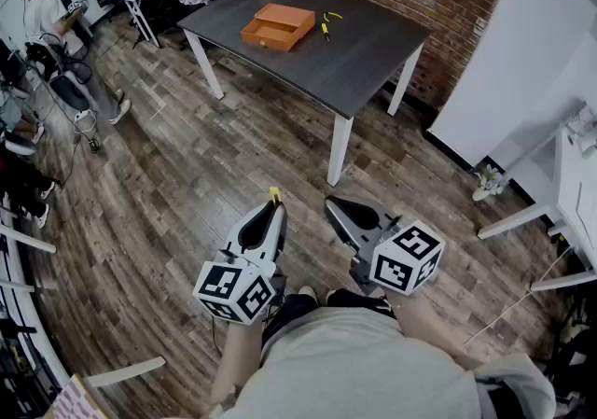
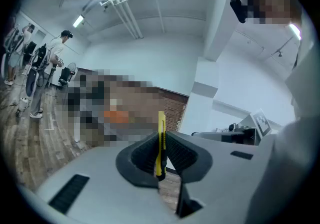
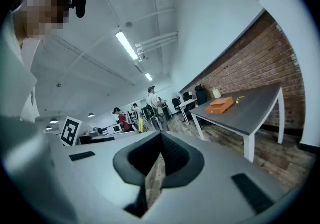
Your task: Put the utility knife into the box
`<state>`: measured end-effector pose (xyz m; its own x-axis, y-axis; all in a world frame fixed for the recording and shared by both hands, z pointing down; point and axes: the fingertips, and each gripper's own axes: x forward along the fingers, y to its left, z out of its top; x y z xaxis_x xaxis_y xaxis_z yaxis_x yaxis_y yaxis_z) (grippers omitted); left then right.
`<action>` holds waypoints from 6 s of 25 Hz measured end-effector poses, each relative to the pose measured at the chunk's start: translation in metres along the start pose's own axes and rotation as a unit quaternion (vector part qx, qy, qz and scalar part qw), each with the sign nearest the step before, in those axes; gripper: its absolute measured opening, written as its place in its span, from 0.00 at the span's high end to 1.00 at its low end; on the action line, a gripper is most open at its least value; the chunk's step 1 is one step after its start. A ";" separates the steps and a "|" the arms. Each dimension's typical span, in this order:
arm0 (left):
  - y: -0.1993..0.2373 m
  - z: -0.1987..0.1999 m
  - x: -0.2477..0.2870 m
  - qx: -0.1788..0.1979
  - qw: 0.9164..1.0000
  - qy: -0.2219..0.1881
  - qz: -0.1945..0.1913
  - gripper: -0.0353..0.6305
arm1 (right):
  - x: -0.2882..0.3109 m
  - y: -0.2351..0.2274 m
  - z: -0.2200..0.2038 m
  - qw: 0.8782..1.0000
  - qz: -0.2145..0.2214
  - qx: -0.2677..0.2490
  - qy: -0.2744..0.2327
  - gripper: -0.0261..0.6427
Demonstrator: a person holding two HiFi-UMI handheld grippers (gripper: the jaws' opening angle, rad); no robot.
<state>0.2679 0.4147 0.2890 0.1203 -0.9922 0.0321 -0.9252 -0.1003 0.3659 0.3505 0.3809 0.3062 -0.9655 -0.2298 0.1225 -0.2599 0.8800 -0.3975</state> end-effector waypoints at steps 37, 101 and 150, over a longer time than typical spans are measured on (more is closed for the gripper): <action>0.100 -0.001 -0.003 -0.019 0.999 0.011 0.031 0.86 | 0.093 -0.020 -0.024 0.999 -0.010 0.003 0.045 0.95; 0.554 0.165 0.498 0.005 0.988 0.114 -0.106 0.86 | 0.570 -0.383 0.173 0.981 -0.164 0.089 -0.049 0.95; 0.478 0.041 0.704 0.316 0.801 0.341 -0.376 0.86 | 0.528 -0.562 0.179 0.935 -0.288 0.191 -0.080 0.95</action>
<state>-0.1049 -0.3348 0.4484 0.6991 -0.3831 0.6037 -0.4700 -0.8825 -0.0157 -0.0164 -0.3097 0.4312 -0.6451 -0.7065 0.2908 -0.6953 0.3852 -0.6067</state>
